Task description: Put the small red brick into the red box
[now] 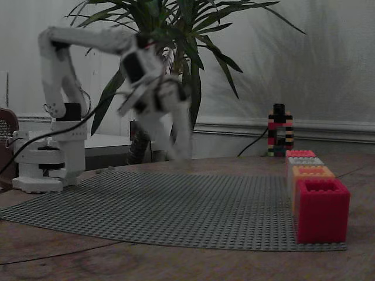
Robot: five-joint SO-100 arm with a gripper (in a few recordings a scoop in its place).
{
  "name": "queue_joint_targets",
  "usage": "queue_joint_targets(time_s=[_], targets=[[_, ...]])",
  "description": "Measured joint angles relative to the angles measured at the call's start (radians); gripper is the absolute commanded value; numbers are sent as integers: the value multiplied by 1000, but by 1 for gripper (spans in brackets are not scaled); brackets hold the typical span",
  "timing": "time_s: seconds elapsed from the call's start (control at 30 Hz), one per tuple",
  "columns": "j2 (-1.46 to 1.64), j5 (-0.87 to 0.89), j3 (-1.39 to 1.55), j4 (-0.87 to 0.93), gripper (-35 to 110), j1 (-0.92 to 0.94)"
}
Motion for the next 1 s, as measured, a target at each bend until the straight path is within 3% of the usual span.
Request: queue_joint_targets(time_s=[0.23, 0.53, 1.0], targets=[[442, 28, 348, 100, 0, -58], [920, 67, 558, 296, 0, -71], [1161, 141, 581, 440, 0, -89]])
